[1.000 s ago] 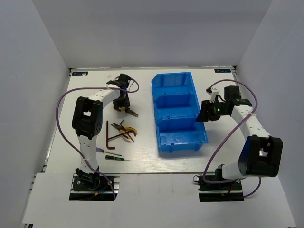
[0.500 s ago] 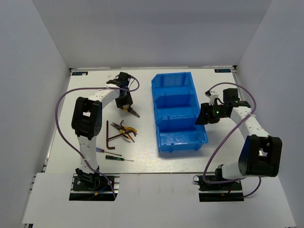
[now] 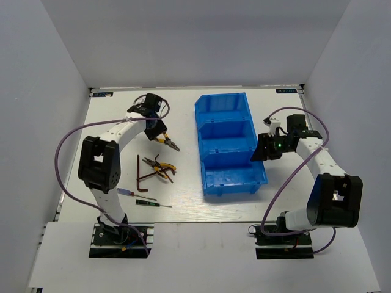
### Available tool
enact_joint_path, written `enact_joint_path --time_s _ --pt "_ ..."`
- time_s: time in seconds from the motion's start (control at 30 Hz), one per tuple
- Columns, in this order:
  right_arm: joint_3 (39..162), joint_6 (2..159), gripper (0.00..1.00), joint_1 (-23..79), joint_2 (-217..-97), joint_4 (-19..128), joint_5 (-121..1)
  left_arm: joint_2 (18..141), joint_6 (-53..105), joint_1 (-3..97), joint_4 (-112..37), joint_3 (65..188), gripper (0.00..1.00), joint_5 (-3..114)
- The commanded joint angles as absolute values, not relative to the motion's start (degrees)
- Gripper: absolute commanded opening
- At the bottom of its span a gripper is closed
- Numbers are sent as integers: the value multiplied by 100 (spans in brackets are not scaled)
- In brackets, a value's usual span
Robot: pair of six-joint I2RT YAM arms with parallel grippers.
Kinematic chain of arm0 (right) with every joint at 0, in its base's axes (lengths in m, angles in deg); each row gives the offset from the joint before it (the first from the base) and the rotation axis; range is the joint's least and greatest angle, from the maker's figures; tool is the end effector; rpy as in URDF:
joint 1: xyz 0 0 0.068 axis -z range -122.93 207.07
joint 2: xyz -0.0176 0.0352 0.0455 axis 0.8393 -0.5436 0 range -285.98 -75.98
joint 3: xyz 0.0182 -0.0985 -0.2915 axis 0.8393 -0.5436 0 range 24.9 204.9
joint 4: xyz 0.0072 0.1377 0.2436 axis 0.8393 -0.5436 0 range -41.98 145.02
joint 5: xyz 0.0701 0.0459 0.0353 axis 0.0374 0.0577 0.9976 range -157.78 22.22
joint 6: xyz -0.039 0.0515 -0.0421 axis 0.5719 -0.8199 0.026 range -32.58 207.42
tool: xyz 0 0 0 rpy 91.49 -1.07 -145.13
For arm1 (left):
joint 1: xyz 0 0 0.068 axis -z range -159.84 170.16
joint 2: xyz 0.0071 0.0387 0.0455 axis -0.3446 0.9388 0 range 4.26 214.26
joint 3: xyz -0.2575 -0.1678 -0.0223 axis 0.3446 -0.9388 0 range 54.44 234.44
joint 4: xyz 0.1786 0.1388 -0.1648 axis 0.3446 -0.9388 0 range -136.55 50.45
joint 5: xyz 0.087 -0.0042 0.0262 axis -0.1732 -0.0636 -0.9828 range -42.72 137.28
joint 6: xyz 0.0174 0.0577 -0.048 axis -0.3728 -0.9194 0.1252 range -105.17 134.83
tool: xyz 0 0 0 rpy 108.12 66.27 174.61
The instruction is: Sort the tools into containers
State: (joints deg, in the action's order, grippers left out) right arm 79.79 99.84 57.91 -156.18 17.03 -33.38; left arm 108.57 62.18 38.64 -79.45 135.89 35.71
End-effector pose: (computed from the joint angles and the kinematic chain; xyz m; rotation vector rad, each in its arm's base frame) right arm 0.2918 0.0328 0.2362 -0.4397 2.4961 0.7080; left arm 0.4069 -0.1222 0.2342 -0.7190 2.5336 -0.1227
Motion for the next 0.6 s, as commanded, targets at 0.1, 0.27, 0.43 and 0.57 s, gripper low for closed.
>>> enact_joint_path --time_s 0.1,0.27,0.43,0.57 --pt "7913 9972 58 5786 -15464 1670 -3297 11412 7133 3826 -8095 13854 50 3428" --pt "7790 9946 58 5795 -15342 1644 -3323 11684 7319 3826 -8173 14163 51 3269" --pt "7693 9964 58 5804 -15341 1661 -3341 11965 7433 3774 -8297 14365 52 3164" --pt "7658 9964 58 5804 -15359 1662 -3341 12018 7486 3773 -8244 14313 52 3164"
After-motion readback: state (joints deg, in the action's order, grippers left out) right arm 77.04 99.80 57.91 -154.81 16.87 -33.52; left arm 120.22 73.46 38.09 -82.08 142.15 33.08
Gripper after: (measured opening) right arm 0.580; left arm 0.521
